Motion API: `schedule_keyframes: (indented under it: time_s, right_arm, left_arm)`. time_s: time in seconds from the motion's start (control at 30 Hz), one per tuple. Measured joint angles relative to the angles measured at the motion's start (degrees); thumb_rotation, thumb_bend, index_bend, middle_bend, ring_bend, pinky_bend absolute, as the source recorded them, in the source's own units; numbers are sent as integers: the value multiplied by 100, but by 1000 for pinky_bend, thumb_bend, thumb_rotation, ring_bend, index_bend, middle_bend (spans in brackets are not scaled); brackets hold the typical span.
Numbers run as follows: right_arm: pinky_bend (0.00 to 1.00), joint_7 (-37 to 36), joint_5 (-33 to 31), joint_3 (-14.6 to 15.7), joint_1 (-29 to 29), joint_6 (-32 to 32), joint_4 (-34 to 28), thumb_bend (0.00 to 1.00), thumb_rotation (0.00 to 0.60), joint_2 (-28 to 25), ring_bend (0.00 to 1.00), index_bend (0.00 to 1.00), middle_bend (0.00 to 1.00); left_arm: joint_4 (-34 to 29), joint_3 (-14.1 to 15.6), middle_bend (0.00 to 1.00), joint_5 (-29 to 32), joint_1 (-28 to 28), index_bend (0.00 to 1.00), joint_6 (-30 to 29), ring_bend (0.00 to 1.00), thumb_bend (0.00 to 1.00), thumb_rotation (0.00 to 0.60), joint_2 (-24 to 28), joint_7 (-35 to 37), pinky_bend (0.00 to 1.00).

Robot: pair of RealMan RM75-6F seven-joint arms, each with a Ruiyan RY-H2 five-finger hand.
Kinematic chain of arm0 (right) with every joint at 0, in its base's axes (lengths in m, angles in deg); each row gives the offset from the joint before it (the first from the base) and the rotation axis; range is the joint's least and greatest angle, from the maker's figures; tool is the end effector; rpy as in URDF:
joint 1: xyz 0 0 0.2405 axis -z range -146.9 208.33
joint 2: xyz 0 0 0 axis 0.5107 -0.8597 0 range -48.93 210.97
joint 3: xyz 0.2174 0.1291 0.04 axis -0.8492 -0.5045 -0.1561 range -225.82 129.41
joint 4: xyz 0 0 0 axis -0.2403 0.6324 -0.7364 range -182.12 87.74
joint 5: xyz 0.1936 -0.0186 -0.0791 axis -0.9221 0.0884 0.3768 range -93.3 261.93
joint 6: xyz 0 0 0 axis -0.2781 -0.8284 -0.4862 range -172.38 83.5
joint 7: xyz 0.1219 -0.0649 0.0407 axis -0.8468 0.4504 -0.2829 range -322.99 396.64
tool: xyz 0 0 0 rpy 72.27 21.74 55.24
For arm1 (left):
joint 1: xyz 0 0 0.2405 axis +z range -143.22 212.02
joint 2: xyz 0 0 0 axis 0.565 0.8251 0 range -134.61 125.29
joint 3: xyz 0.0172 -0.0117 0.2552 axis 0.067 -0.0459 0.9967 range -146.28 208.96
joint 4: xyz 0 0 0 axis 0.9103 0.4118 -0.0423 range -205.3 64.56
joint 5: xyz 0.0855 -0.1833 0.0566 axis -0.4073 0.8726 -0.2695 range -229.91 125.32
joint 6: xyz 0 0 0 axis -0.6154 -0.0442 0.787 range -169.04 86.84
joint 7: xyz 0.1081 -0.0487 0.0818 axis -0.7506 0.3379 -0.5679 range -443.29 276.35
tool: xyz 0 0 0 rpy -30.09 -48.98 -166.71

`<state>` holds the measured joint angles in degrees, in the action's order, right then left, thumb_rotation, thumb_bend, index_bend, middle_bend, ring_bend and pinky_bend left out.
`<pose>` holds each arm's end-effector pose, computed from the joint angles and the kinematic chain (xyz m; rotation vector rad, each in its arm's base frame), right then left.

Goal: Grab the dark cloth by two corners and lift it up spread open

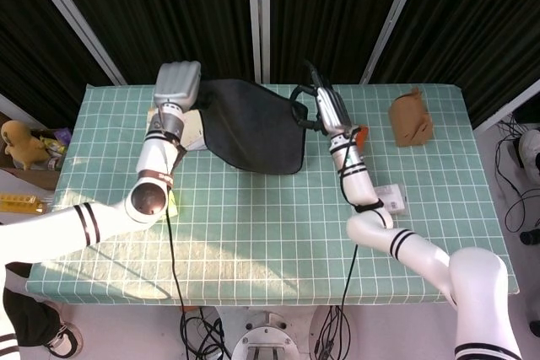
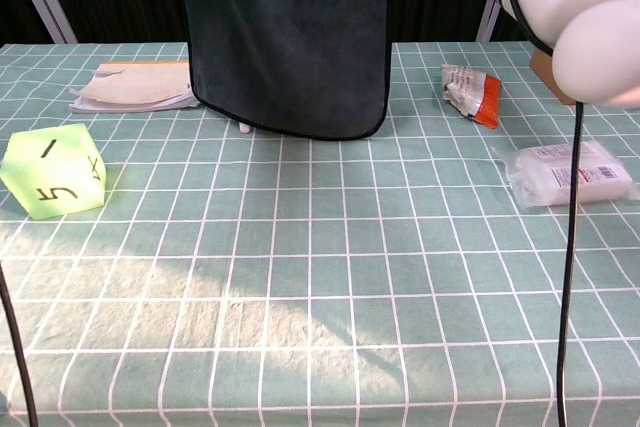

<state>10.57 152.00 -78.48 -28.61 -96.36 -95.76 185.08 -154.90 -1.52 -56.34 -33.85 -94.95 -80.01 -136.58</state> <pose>-0.0634 -0.4777 0.0099 1.3501 -1.3065 1.6433 -0.0163 0.4733 0.1162 -1.4861 -1.0386 -0.8211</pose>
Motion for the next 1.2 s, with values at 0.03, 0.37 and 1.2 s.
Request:
schedule_keyframes:
  time_s: [0.03, 0.37, 1.2]
  right_arm:
    - [0, 11, -83, -73, -150, 147, 253, 500, 600, 43, 0, 892, 18]
    - [0, 706, -1285, -590, -1569, 2593, 2717, 32, 600, 405, 0, 0, 0]
    - [0, 1822, 176, 1026, 1268, -716, -2626, 132, 600, -1814, 0, 0, 0]
  left_arm:
    - [235, 5, 525, 176, -123, 785, 80, 419, 459, 600, -43, -11, 516]
    - [2013, 128, 143, 1611, -788, 0, 758, 311, 27, 339, -482, -238, 342]
    - [-688, 1168, 152, -3216, 1077, 120, -1007, 122, 9, 279, 419, 1484, 223]
